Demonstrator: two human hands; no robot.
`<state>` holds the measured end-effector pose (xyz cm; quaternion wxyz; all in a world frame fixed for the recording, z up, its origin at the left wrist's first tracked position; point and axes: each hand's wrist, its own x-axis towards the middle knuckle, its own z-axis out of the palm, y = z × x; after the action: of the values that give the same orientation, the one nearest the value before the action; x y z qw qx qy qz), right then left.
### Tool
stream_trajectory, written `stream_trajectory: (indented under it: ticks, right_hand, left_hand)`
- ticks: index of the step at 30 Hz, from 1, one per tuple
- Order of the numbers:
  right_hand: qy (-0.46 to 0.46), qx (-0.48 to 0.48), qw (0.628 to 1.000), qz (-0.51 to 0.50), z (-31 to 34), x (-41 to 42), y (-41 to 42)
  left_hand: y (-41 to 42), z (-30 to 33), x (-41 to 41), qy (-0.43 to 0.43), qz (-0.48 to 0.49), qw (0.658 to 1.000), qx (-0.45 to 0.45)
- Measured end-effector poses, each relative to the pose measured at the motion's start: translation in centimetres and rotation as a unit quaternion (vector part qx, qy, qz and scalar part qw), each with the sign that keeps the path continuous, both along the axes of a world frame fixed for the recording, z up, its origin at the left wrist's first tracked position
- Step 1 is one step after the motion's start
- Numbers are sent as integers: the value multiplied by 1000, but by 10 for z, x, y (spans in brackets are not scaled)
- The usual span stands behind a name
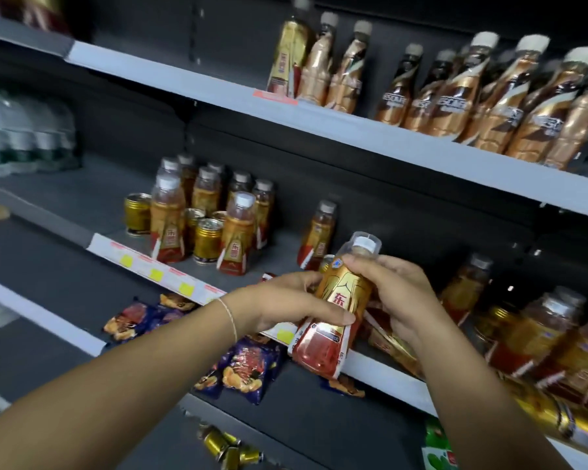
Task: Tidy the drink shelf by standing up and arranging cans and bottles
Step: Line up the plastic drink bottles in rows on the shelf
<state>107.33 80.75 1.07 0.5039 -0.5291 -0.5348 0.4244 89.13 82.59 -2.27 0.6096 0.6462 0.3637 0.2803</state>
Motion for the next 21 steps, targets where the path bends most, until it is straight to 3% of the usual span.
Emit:
stream_trajectory:
  ticks: [8, 21]
  right_hand:
    - [9, 39, 999, 29, 2, -79, 40]
    - [-6, 93, 982, 166, -12, -190, 138]
  left_hand:
    - [24, -3, -75, 24, 77, 995, 58]
    - [80, -1, -173, 98, 226, 964, 98]
